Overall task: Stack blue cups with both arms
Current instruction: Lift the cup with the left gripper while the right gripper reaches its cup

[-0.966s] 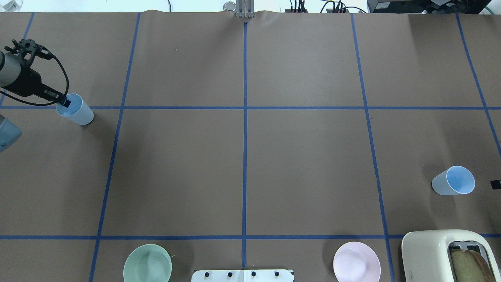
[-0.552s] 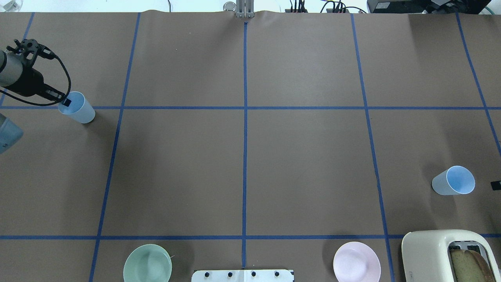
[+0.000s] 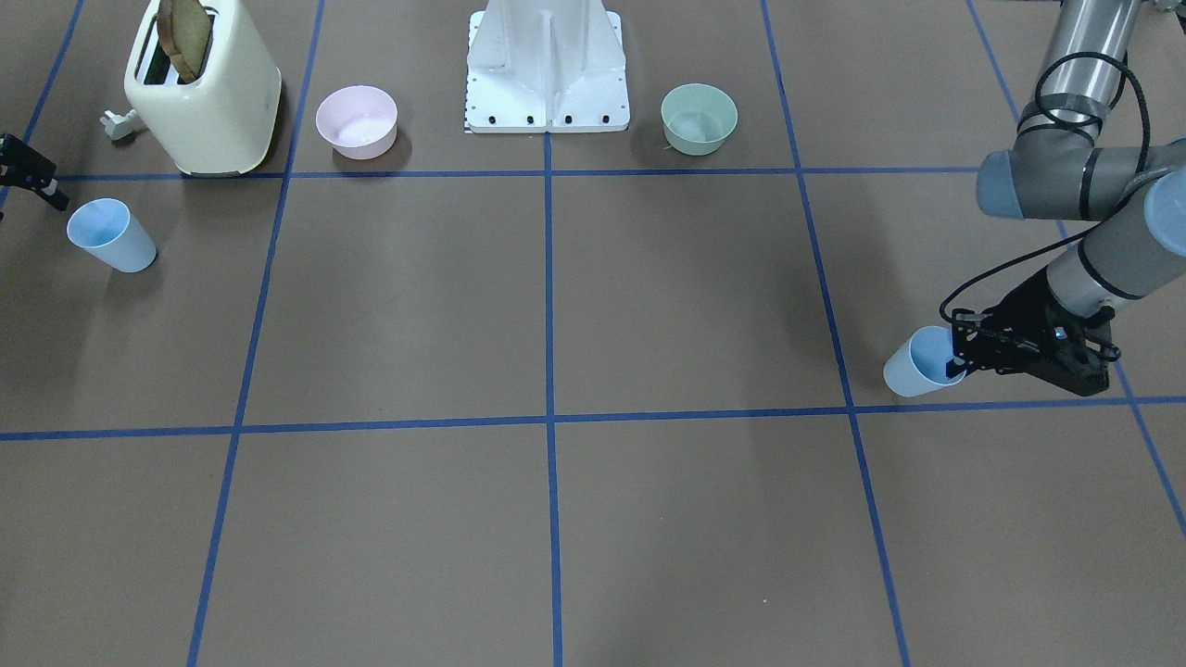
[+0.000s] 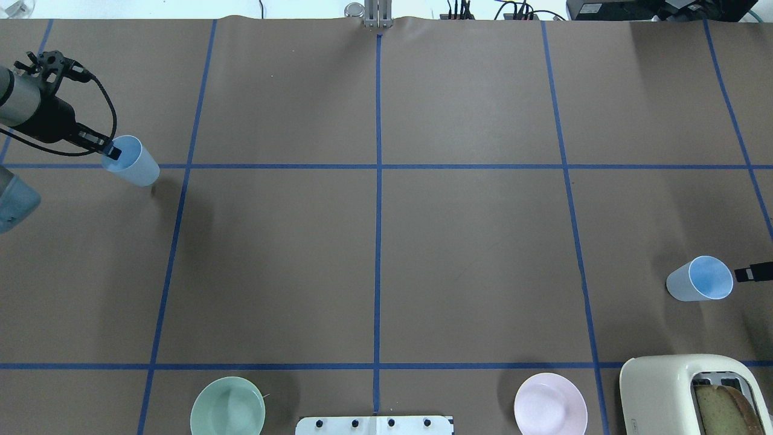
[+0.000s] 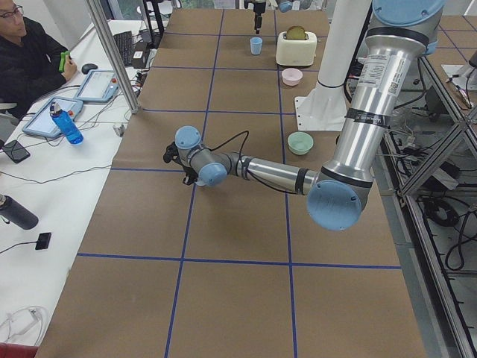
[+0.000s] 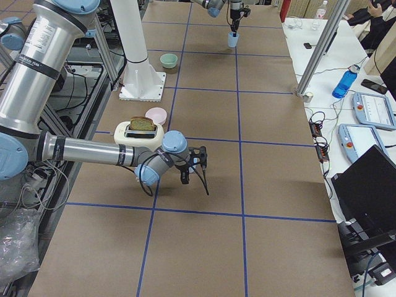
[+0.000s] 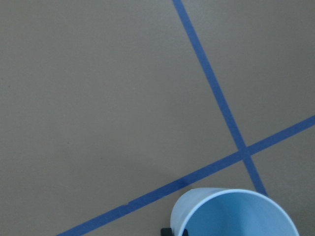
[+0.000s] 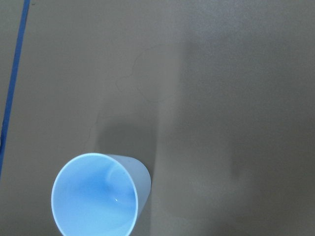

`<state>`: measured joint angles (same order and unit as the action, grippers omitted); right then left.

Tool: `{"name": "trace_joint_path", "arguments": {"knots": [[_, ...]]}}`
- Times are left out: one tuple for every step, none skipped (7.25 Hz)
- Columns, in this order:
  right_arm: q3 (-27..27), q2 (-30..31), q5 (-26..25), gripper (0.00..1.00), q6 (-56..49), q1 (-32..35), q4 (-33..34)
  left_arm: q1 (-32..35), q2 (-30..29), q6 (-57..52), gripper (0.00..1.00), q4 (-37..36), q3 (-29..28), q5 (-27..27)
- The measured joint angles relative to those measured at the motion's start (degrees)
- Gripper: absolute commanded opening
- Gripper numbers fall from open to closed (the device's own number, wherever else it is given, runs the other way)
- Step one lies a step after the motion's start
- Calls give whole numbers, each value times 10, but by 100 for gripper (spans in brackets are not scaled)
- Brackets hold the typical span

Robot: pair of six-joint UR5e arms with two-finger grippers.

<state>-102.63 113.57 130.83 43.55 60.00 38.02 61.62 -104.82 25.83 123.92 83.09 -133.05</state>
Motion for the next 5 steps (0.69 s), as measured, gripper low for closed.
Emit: {"name": "trace_joint_path", "arguments": {"knots": [[0,-8,-13,99,4,-8,8,0,0,3,0,0,2,-2],[0,-18,-27,99,6,-16,21,0,0,4,0,0,5,-3],[0,-24,-35,99,6,-20,29,0,-1,6,0,-5,12,-3],[0,-27,-39,99,6,-24,33,0,-3,15,0,-16,22,-4],[0,-28,-42,99,7,-27,35,0,-11,35,0,-29,33,-4]]}}
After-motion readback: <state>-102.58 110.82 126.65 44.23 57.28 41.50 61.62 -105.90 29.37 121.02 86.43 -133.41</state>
